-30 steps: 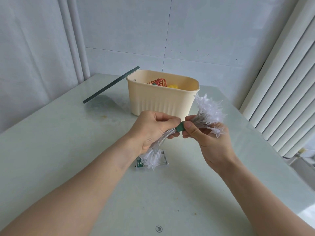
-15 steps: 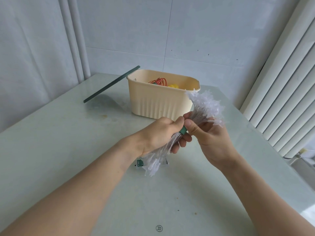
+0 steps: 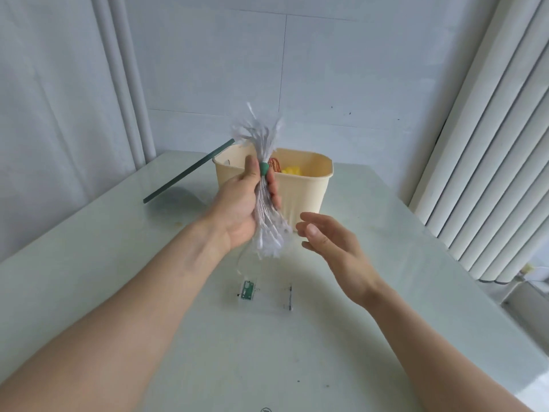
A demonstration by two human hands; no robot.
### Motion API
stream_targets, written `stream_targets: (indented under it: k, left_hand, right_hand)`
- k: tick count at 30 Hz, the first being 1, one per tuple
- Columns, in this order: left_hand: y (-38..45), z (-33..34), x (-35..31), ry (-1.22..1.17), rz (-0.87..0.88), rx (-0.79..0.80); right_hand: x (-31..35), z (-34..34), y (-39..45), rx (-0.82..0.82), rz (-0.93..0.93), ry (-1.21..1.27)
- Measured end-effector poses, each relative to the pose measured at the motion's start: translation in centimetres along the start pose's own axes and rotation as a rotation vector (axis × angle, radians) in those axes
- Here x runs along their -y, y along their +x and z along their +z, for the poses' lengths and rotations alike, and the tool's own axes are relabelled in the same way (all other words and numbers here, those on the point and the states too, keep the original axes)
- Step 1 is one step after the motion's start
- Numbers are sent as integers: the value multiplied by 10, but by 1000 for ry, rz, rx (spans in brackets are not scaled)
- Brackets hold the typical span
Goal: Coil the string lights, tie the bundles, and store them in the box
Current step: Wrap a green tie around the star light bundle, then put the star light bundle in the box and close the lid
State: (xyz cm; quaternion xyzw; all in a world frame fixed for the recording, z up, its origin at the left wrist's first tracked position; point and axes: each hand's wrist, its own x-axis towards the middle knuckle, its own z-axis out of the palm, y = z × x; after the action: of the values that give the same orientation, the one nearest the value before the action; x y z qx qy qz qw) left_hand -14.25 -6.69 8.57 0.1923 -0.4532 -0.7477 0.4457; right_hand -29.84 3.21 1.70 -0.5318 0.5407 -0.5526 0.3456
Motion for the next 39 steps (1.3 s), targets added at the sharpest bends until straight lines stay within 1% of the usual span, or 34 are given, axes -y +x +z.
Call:
stream_targets:
  k: [2,6,10,11,13,15,18,21,23,25,27,29,32,34,35,36,37,38,39]
  left_hand:
    - [11,8,-17,-162,10,-35]
    - [34,31,-48,-262,42,-78]
    - [51,55,-68,-371,27,-109]
    - [54,61,-71,-380,33,-109]
    - [61,70,-75,-384,39,-112]
    - [68,74,-80,-346,55,-120]
    - [77,68,-86,-269,73,-157]
    - [85,61,-86,-267,59,-193]
    - [88,63,-87,-283,45,-194]
    - [91,68,-91,-350,33,-188]
    - [92,75,-100,-404,36,-168]
    - [92,81,-109,-422,52,-149]
    - [95,82,-123,-420,86,-152]
    - [99,77,-128,-430,95,-156]
    - [101,75,-129,-430,96,-149]
    - [103,74,-128,-423,94,-140]
    - [103,74,-126,-416,88,-129]
    - [105,75,-123,-413,77,-121]
    - [105,78,-120,-417,66,-118]
  right_hand:
    - [-2,1,0,39,3,-27]
    - [-3,6,-2,76,26,-43]
    - [3,11,1,90,70,9]
    - [4,14,3,103,92,-5]
    - [7,22,5,117,140,-136]
    - [13,24,9,58,160,-237]
    - [31,12,19,-105,179,-85]
    - [49,9,29,-135,172,2]
    - [61,19,37,-191,142,-75]
    - [71,32,49,-240,133,-296]
    - [76,44,64,-243,132,-516]
    - [79,51,77,-264,135,-541]
    - [90,47,88,-320,147,-420]
    - [99,38,90,-278,135,-303]
    - [104,36,90,-203,130,-226]
    - [108,36,89,-95,147,-151]
    - [110,39,90,15,174,-120]
    - [112,43,90,84,197,-143]
    - [113,48,92,104,207,-197]
